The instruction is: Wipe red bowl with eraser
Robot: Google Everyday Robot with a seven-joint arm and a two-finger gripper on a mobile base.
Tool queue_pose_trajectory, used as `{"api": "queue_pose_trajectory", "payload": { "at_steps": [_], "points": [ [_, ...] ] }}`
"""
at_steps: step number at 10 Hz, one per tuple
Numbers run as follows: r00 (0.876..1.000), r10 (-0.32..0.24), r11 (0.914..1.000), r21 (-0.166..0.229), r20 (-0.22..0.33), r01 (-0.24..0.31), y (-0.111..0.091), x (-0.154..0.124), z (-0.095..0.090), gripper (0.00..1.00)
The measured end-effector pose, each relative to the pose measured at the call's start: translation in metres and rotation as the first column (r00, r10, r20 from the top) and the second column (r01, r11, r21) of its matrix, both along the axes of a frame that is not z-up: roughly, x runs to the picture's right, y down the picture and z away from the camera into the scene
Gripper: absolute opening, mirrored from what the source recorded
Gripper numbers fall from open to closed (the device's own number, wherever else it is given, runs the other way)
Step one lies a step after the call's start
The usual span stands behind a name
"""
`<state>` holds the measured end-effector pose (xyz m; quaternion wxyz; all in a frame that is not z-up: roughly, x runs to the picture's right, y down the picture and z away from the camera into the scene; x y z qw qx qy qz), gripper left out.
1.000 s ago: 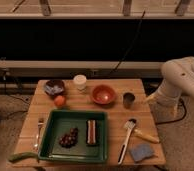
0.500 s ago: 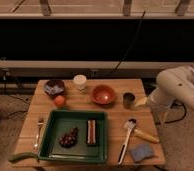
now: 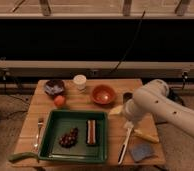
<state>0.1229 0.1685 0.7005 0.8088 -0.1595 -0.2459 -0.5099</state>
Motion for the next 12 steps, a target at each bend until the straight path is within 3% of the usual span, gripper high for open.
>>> {"api": "queue_pose_trajectory", "payload": {
  "at_steps": [2, 4, 10, 12],
  "points": [
    [0.996, -0.036, 0.9983, 0.049, 0.086, 0.032, 0.013, -0.042, 0.005, 0.8],
    [0.984, -0.075, 0.9946, 0.084, 0.165, 0.061, 0.022, -0.072, 0.008, 0.8],
    [0.979, -0.088, 0.9929, 0.096, 0.182, 0.071, 0.023, -0.076, 0.007, 0.8],
    [0.973, -0.116, 0.9873, 0.13, 0.201, 0.091, 0.018, -0.079, -0.001, 0.8]
  ]
}}
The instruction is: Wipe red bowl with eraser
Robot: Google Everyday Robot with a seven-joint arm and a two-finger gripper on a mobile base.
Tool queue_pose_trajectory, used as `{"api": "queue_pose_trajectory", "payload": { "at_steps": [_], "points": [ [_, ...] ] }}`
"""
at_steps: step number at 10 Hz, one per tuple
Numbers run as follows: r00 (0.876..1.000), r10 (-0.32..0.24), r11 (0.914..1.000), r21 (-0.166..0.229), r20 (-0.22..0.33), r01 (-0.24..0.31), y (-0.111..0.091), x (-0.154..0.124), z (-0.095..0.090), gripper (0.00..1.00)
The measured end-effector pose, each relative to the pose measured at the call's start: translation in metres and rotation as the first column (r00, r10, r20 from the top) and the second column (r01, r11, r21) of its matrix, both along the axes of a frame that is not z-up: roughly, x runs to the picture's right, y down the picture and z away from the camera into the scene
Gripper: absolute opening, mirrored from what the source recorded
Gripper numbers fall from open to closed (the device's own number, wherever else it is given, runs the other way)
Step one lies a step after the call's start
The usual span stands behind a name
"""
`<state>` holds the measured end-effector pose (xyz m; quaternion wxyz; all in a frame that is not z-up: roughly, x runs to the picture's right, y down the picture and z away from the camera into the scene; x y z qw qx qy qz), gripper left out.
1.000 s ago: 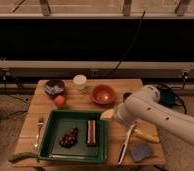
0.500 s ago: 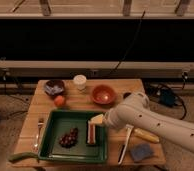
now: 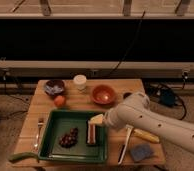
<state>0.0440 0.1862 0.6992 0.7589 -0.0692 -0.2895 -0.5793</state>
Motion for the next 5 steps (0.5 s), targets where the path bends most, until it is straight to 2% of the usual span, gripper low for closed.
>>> {"api": "queue_pose_trajectory", "payload": {
  "at_steps": [3, 5],
  "points": [
    [0.998, -0.042, 0.9986, 0.033, 0.053, 0.04, -0.003, -0.038, -0.005, 0.8],
    [0.995, -0.064, 0.9975, 0.032, 0.071, 0.062, 0.003, -0.058, 0.0, 0.8]
  ]
}}
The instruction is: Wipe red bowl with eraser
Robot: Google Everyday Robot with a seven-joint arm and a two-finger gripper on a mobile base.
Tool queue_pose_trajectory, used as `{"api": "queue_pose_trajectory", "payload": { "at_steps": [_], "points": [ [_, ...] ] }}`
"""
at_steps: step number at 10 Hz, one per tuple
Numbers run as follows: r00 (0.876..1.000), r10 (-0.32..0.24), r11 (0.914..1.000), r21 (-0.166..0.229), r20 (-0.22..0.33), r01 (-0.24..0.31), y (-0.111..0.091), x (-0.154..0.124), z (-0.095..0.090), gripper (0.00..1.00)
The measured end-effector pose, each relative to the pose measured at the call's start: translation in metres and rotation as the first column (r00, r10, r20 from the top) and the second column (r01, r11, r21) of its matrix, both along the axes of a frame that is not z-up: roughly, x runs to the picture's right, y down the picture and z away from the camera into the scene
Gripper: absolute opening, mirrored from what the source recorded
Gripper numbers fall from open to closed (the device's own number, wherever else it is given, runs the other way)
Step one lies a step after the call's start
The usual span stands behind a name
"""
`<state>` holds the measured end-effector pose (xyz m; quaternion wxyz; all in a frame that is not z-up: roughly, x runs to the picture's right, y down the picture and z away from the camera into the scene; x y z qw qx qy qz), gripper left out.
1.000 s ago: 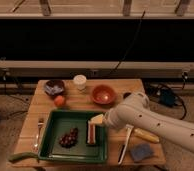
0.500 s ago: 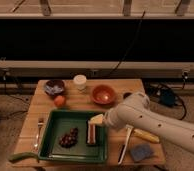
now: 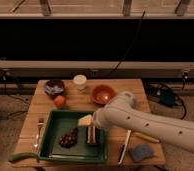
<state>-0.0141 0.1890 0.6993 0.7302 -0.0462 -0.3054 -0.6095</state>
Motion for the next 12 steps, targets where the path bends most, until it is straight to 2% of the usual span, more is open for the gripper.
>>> {"api": "queue_pose_trajectory", "payload": {
  "at_steps": [4, 6, 12],
  "points": [
    [0.999, -0.036, 0.9984, -0.044, -0.011, 0.035, 0.036, -0.011, 0.033, 0.8],
    [0.999, -0.038, 0.9971, -0.067, -0.015, 0.037, 0.05, -0.01, 0.038, 0.8],
    [0.999, -0.032, 0.995, -0.095, -0.01, 0.031, 0.076, -0.015, 0.043, 0.8]
  ]
}}
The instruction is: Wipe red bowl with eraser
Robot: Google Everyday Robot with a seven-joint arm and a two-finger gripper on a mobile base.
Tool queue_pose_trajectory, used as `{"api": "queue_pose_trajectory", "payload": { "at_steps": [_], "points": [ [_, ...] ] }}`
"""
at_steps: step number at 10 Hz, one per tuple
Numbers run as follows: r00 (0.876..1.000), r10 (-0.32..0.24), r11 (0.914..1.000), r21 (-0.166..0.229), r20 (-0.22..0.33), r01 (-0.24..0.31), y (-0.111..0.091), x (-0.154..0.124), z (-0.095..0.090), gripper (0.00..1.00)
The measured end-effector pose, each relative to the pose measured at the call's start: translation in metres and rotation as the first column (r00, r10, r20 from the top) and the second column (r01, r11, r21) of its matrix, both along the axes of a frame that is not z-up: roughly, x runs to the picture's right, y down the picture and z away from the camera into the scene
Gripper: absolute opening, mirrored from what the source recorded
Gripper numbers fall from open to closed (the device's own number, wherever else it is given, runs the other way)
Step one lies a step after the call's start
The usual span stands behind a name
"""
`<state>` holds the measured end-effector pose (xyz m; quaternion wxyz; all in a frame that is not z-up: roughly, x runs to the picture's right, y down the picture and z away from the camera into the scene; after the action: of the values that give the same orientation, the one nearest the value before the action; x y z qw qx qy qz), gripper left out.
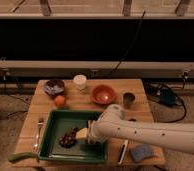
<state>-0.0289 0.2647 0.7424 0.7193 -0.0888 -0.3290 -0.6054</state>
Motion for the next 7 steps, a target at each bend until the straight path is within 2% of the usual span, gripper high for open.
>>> {"api": "queue_pose_trajectory", "payload": {
  "at_steps": [2, 7],
  "points": [
    [1.0, -0.006, 1.0, -0.001, -0.005, 0.006, 0.003, 0.0, 0.002, 0.8],
    [0.997, -0.078, 0.9968, 0.011, -0.027, 0.079, 0.001, -0.005, 0.021, 0.8]
  ]
}}
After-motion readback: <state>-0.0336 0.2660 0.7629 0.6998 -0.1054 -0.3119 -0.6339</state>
